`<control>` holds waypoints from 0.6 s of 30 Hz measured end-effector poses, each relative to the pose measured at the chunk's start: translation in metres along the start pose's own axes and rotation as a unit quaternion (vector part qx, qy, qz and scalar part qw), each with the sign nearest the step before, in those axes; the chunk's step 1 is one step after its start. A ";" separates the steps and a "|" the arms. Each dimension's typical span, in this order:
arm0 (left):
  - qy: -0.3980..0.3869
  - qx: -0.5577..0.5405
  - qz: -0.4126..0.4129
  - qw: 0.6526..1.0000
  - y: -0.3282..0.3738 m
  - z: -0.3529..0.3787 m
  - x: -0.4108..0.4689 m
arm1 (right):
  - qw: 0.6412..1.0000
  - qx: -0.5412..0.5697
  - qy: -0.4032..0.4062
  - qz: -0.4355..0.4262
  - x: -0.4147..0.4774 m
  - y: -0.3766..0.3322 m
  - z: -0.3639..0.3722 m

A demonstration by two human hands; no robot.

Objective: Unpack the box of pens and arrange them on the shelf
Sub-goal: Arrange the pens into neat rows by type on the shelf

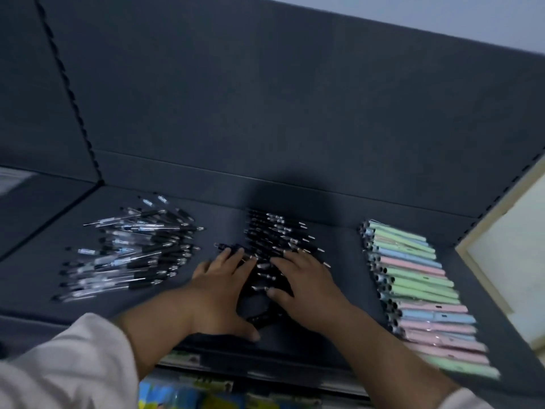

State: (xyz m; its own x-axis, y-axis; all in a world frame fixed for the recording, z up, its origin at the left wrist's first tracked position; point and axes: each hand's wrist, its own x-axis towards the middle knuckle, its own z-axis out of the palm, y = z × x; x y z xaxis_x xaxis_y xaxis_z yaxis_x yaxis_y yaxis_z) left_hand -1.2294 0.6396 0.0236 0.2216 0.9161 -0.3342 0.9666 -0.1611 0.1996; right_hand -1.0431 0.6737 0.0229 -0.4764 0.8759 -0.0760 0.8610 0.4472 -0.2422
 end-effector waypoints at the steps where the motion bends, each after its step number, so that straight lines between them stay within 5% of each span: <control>1: 0.009 0.008 0.008 1.000 -0.003 0.003 0.002 | 1.000 0.011 0.024 0.003 -0.003 -0.002 0.002; 10: 0.078 -0.090 0.030 0.992 -0.017 0.000 0.010 | 0.977 0.065 0.148 0.142 -0.024 -0.002 0.008; 14: 0.105 -0.165 -0.056 0.979 -0.023 -0.001 0.026 | 0.952 0.149 0.122 0.239 -0.026 0.008 0.013; 18: 0.112 -0.202 -0.067 0.971 -0.007 0.011 0.031 | 0.950 0.183 0.101 0.231 -0.024 -0.006 0.025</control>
State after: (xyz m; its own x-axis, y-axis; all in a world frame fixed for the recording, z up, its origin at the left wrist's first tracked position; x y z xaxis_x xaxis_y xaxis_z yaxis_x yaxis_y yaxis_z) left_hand -1.2281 0.6650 0.0019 0.0193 0.9831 -0.1818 0.8455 0.0810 0.5278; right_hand -1.0416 0.6452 0.0017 0.0136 0.9969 -0.0772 0.8330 -0.0541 -0.5506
